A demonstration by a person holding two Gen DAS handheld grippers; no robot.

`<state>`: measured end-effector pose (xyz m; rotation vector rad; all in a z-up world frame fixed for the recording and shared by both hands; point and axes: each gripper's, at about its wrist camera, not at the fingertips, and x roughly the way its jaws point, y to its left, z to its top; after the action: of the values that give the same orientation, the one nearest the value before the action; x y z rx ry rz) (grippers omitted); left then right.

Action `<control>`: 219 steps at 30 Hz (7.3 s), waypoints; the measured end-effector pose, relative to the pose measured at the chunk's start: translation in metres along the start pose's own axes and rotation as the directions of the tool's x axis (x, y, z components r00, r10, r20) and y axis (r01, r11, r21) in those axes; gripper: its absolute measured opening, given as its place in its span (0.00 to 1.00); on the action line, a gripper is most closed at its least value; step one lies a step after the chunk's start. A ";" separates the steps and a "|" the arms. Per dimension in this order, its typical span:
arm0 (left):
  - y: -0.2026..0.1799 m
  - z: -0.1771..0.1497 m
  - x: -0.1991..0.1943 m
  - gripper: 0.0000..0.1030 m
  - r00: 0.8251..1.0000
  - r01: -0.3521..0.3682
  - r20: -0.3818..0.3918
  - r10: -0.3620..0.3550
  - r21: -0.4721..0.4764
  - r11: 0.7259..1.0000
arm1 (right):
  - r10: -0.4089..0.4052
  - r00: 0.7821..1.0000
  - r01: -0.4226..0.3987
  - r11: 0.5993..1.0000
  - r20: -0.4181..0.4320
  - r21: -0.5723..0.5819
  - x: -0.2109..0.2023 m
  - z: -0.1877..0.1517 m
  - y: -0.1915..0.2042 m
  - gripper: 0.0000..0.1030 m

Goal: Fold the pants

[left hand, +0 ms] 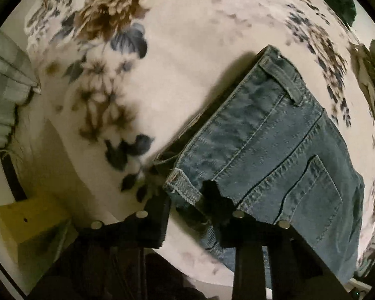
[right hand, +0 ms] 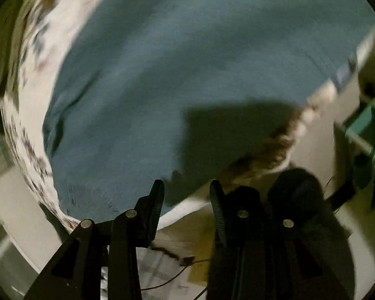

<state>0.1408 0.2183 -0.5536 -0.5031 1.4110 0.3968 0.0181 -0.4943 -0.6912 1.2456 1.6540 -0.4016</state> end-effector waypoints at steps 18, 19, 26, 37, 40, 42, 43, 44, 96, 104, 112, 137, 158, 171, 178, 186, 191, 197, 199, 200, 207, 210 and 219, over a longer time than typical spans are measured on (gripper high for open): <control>-0.098 -0.023 -0.060 0.55 0.990 -0.138 0.075 0.122 0.285 0.948 | 0.203 0.946 -0.203 0.979 0.251 -0.028 -0.098 0.031 -0.118 0.45; -0.121 -0.034 -0.061 0.72 0.991 -0.133 0.077 0.114 0.323 0.937 | 0.222 0.929 -0.232 0.973 0.296 0.000 -0.117 0.038 -0.139 0.45; -0.280 -0.105 -0.040 0.75 1.000 0.009 -0.025 0.004 0.519 0.855 | 0.214 0.782 -0.334 0.937 0.585 0.104 -0.218 0.111 -0.274 0.45; -0.366 -0.174 0.050 0.91 0.988 0.019 -0.122 0.093 0.697 0.716 | 0.407 0.610 -0.557 0.830 0.679 0.003 -0.218 0.184 -0.332 0.43; -0.365 -0.165 0.058 1.00 0.983 0.054 -0.165 0.080 0.674 0.737 | 0.425 0.622 -0.576 0.817 0.658 0.016 -0.211 0.206 -0.338 0.43; -0.366 -0.163 0.061 1.00 0.982 0.037 -0.162 0.096 0.667 0.744 | 0.482 0.578 -0.633 0.774 0.659 -0.012 -0.208 0.212 -0.339 0.45; -0.367 -0.162 0.062 1.00 0.982 0.024 -0.156 0.106 0.659 0.752 | 0.506 0.561 -0.654 0.756 0.656 -0.023 -0.209 0.215 -0.342 0.45; -0.368 -0.161 0.063 1.00 0.982 0.012 -0.151 0.114 0.652 0.758 | 0.526 0.547 -0.674 0.738 0.651 -0.030 -0.209 0.221 -0.340 0.44; -0.028 -0.043 -0.025 1.00 0.998 0.013 -0.056 -0.013 0.015 1.000 | 0.186 0.976 -0.024 0.617 0.116 -0.786 0.002 -0.056 0.045 0.67; 0.004 -0.024 0.001 0.99 0.984 0.177 0.022 -0.177 -0.256 0.950 | 0.091 0.983 0.036 0.758 0.160 -0.651 -0.007 -0.034 0.020 0.67; 0.006 -0.010 -0.002 0.86 0.943 0.308 0.221 -0.249 -0.296 0.904 | 0.043 0.984 0.090 0.720 0.175 -0.688 0.014 -0.053 0.046 0.67; 0.032 -0.078 -0.019 0.46 0.847 0.532 0.253 -0.468 -0.450 0.717 | 0.012 0.986 0.109 0.710 0.167 -0.695 -0.003 -0.045 0.040 0.67; -0.025 -0.050 -0.030 0.17 0.877 0.391 0.411 -0.250 -0.309 0.867 | 0.042 0.983 0.098 0.693 0.176 -0.714 -0.014 -0.040 0.028 0.67; -0.148 -0.115 -0.192 0.15 0.742 0.325 0.545 -0.390 0.216 0.921 | 0.110 0.974 0.041 0.778 0.200 -0.627 -0.064 0.000 -0.031 0.67; -0.262 -0.182 -0.193 0.14 0.742 0.294 0.416 -0.525 0.502 0.813 | 0.149 0.951 0.005 0.870 0.272 -0.493 -0.117 0.041 -0.098 0.67; -0.372 -0.288 -0.114 0.14 0.840 0.242 0.167 -0.516 0.737 0.631 | 0.137 0.913 0.002 0.941 0.384 -0.339 -0.173 0.082 -0.186 0.67; -0.412 -0.345 -0.078 0.16 0.901 0.149 0.098 -0.422 0.844 0.515 | 0.092 0.898 0.037 0.959 0.431 -0.283 -0.197 0.095 -0.227 0.67; -0.404 -0.334 -0.090 0.68 0.921 0.263 -0.055 -0.385 0.818 0.512 | 0.120 0.906 0.018 0.947 0.406 -0.320 -0.216 0.115 -0.230 0.77; -0.400 -0.335 -0.092 0.84 0.917 0.314 -0.111 -0.384 0.794 0.521 | 0.178 0.904 -0.030 0.934 0.388 -0.356 -0.223 0.123 -0.218 0.84; -0.396 -0.330 -0.098 0.84 0.911 0.337 -0.128 -0.392 0.780 0.528 | 0.196 0.903 -0.045 0.928 0.382 -0.370 -0.226 0.124 -0.212 0.85; -0.344 -0.232 -0.127 0.84 0.900 0.380 -0.071 -0.429 0.610 0.696 | 0.366 0.897 -0.200 0.836 0.248 -0.510 -0.213 0.156 -0.143 0.99; -0.327 -0.180 -0.104 0.84 0.932 0.312 -0.017 -0.362 0.547 0.777 | 0.372 0.919 -0.252 0.808 0.129 -0.533 -0.180 0.178 -0.117 0.99; -0.345 -0.103 -0.029 0.84 0.948 0.312 -0.097 -0.302 0.459 0.832 | 0.315 0.943 -0.224 0.838 0.105 -0.498 -0.158 0.165 -0.105 0.18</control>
<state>0.2401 -0.1247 -0.5003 -0.3233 1.3580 -0.2162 0.0082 -0.7436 -0.6627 1.0069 1.2861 0.0745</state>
